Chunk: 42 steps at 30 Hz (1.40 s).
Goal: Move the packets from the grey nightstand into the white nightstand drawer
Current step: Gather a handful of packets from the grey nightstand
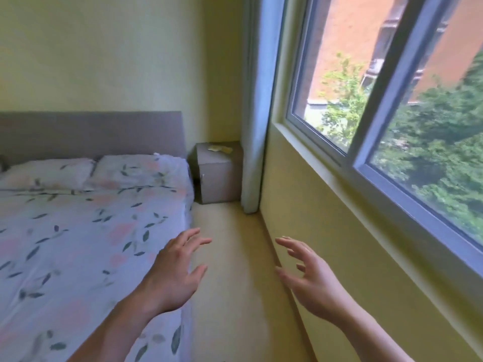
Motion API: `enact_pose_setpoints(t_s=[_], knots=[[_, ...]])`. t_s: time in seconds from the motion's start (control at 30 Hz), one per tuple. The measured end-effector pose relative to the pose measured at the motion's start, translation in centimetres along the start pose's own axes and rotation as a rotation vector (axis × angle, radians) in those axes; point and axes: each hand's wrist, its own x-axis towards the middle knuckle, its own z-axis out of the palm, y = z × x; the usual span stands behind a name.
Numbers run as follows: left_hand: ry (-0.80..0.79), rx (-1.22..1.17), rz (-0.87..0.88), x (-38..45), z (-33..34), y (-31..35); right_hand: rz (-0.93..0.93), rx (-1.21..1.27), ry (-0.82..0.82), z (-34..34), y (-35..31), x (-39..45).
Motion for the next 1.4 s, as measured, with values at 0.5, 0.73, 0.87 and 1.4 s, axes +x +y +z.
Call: enact_pose_setpoints(t_s=[0.5,0.73,0.87,1.4], knots=[[0.028,0.029,0.009,27.8,-5.3,-5.7,-0.078,0.020,-0.032,-0.7,0.1,30.6],[0.023,0.035,-0.027,40.5,-5.4,-9.0,-0.106,0.055,-0.081,-0.2,2.4,45.2],[0.008,0.034,-0.061,49.1,-4.7,-10.9,-0.098,0.068,-0.120,-0.2,4.8,55.0],[0.102,-0.008,-0.318,75.0,-7.9,-22.4,-0.183,0.052,-0.326,1.9,4.7,91.5]])
